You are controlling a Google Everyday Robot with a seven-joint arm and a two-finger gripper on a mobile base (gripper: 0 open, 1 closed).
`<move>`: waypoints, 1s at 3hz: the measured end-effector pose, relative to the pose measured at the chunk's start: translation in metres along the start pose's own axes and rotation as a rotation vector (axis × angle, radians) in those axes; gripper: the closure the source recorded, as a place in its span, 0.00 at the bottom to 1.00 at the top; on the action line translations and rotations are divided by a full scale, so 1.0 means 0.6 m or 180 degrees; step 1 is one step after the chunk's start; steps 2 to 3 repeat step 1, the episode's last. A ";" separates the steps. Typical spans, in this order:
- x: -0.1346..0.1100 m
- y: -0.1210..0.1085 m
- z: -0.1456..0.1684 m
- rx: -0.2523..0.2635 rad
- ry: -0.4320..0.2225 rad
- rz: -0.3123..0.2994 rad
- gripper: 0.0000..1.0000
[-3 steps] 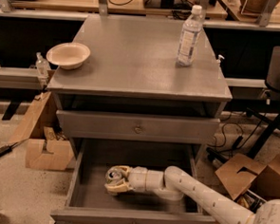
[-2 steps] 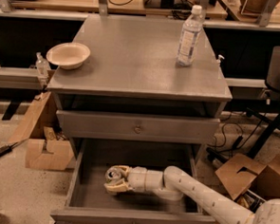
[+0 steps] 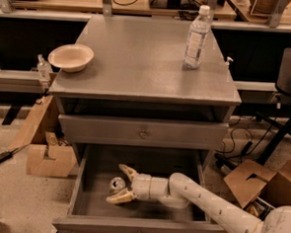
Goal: Place 7up can into middle drawer
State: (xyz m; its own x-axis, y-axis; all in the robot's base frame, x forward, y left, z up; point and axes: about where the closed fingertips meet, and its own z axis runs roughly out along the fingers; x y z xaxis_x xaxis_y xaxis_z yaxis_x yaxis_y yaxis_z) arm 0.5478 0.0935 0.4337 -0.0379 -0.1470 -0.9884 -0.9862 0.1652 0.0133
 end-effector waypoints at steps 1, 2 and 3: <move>0.000 0.000 0.000 -0.0001 0.0000 0.0000 0.00; 0.000 0.000 0.000 -0.0001 0.0000 0.0000 0.00; 0.000 0.000 0.000 -0.0001 0.0000 0.0000 0.00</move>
Offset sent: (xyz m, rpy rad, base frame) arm 0.0000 0.0000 0.0000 0.0000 0.0000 0.0000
